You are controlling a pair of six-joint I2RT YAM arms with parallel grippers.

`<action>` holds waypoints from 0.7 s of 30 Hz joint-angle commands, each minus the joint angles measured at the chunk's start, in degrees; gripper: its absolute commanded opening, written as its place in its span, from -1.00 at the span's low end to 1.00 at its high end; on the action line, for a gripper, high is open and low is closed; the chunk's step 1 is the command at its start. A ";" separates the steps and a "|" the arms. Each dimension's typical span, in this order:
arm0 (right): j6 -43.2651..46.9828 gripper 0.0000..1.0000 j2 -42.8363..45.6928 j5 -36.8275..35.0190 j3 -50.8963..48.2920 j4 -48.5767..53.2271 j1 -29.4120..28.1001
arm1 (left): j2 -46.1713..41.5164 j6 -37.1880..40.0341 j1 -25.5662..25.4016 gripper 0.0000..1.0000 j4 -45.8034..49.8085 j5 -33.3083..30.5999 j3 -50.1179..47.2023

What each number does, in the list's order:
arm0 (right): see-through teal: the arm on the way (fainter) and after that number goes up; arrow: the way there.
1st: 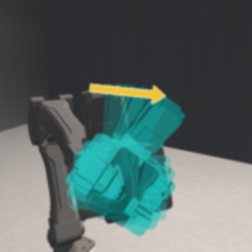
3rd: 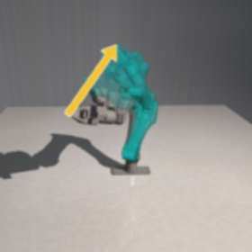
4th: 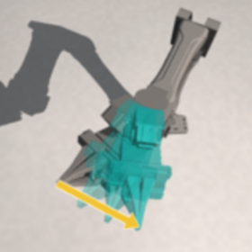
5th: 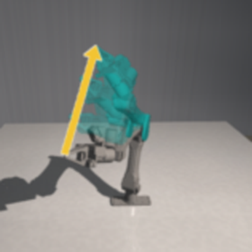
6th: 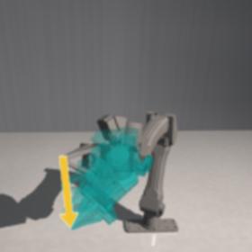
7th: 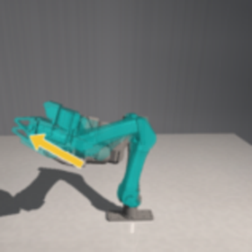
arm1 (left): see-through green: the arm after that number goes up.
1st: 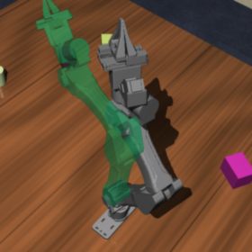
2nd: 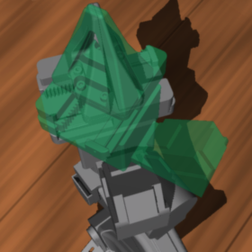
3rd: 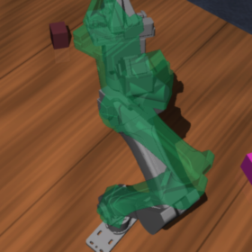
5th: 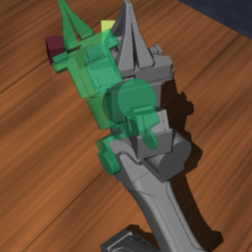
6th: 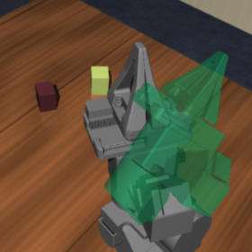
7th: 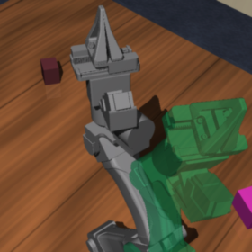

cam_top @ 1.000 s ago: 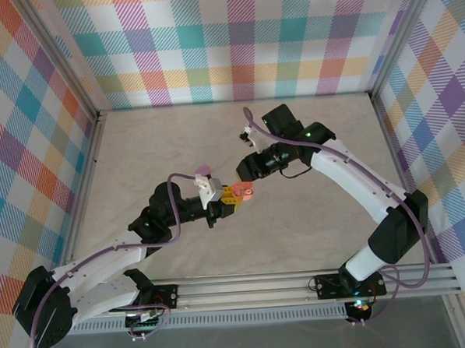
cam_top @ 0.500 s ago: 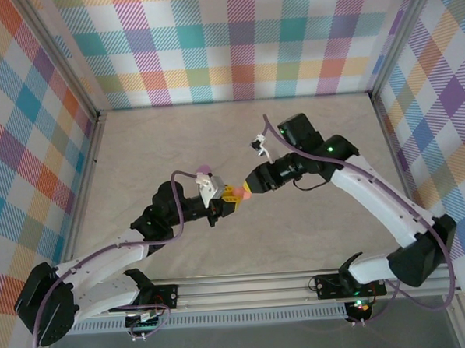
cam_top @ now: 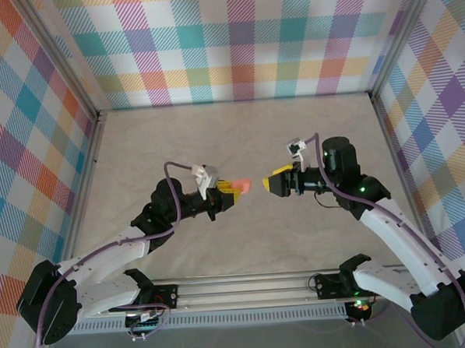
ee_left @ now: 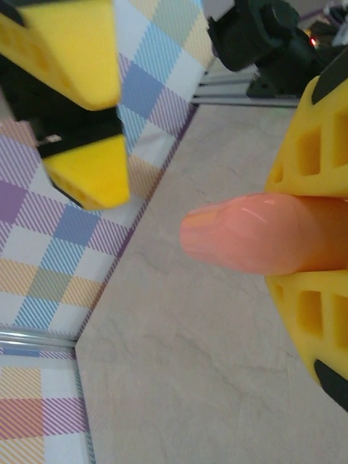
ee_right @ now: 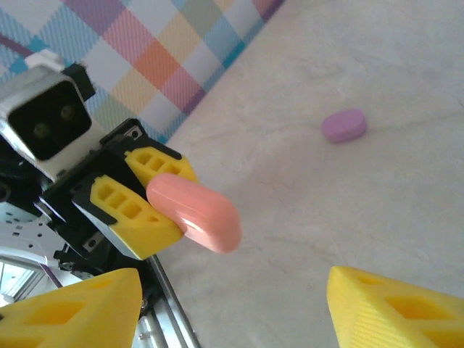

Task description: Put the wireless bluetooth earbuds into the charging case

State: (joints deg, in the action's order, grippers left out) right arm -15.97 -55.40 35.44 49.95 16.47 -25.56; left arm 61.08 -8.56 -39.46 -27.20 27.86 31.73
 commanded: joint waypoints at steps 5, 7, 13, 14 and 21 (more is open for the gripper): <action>-2.49 0.40 -5.43 16.80 -1.12 -22.38 0.07 | 1.70 -12.07 2.80 -1.00 -8.17 11.15 4.67; -3.57 0.39 -7.39 20.89 -0.50 -24.38 0.07 | 2.11 -13.33 2.98 -1.00 -8.78 12.59 5.55; -2.88 0.34 -9.38 24.55 -0.18 -24.21 0.01 | 4.55 -16.42 3.26 -1.00 -11.10 14.14 7.43; -2.46 0.32 -9.46 24.55 -0.36 -24.26 0.02 | 5.07 -16.67 3.30 -1.00 -11.24 14.68 7.83; -2.44 -0.04 -12.80 24.77 1.17 -24.97 0.04 | 7.72 -17.81 3.27 -1.00 -11.46 16.50 8.97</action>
State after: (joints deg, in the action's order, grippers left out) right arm -18.96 -66.76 57.82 49.21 -5.69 -25.56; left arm 68.51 -25.10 -36.58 -36.14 42.22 38.85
